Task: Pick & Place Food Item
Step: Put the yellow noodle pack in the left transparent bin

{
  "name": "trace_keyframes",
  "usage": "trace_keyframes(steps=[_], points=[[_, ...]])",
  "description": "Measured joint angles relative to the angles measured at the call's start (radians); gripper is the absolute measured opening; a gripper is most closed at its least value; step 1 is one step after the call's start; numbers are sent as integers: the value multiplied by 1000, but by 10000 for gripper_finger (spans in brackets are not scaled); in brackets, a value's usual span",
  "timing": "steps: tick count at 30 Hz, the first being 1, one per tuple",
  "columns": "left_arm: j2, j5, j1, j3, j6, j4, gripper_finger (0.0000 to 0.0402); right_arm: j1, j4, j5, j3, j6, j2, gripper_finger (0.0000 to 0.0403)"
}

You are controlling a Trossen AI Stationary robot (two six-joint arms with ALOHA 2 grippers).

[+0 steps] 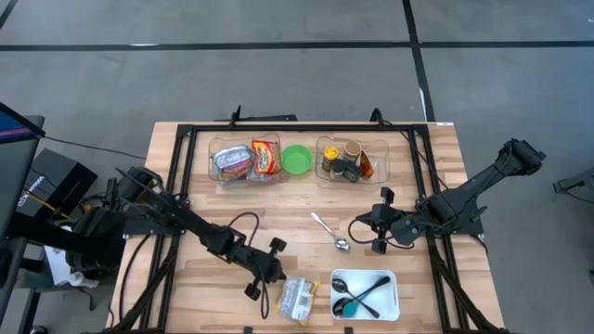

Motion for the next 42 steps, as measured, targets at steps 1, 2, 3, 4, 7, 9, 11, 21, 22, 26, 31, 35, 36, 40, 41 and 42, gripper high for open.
trace_keyframes(steps=[1,2,3,4,7,9,11,21,22,26,31,35,36,40,41,42], points=[[-22,-11,0,0,0,-3,0,0,0,0,0,0,0,1],[-43,-16,0,0,0,-3,0,0,0,0,0,0,0,1],[-65,-22,0,0,0,-1,0,0,0,0,0,0,0,1],[-87,-29,0,0,0,-1,0,0,0,0,0,0,0,1],[-152,-73,0,0,0,-6,0,0,0,0,0,0,0,1],[-193,-119,0,0,18,-20,0,0,0,0,0,0,0,1],[-226,-170,0,0,48,-18,0,0,0,0,0,0,0,1],[-336,-363,30,0,138,-18,0,0,0,0,0,0,0,1],[-344,-372,38,0,138,-23,0,0,-1,0,0,-1,0,1],[-375,-437,78,0,139,-68,0,0,-1,0,0,-1,0,1],[-435,-530,143,0,139,-142,0,0,-1,0,0,-1,0,1],[-504,-542,218,0,139,-175,0,0,-2,0,0,-3,0,1],[-520,-543,240,0,139,-179,0,0,-4,0,0,-3,0,1],[-586,-542,334,0,139,-192,0,0,-5,0,0,-3,0,1],[-601,-543,359,0,139,-193,0,0,-7,0,0,-3,0,1],[-617,-542,384,0,139,-194,0,0,-7,0,0,-3,0,1]])
